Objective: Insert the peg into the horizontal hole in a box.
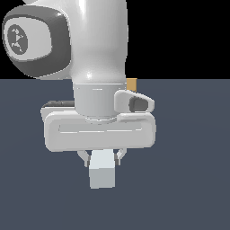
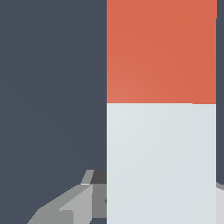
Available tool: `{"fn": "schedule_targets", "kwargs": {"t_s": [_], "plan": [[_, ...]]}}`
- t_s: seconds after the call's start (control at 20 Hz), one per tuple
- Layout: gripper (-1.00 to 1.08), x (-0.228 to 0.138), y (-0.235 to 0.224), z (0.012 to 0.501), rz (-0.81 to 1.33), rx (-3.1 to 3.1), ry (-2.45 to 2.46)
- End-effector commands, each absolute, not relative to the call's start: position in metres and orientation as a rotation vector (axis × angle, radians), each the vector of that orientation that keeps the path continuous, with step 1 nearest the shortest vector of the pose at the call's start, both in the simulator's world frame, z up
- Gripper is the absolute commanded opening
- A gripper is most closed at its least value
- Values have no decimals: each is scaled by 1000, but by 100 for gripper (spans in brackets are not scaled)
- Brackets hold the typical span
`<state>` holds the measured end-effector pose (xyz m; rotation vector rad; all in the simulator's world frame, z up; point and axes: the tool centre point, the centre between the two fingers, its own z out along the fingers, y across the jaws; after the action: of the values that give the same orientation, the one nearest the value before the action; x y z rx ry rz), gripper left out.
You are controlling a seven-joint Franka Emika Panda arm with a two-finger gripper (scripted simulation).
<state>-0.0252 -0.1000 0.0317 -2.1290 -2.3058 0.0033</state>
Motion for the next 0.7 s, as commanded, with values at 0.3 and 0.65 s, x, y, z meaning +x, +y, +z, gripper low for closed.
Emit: {"fn": "schedule_targets", "kwargs": {"t_s": [0.3, 0.65], "plan": [[-100, -35, -36, 54, -1, -2217, -2226], [-100, -40, 26, 75, -1, -2297, -2143]]}}
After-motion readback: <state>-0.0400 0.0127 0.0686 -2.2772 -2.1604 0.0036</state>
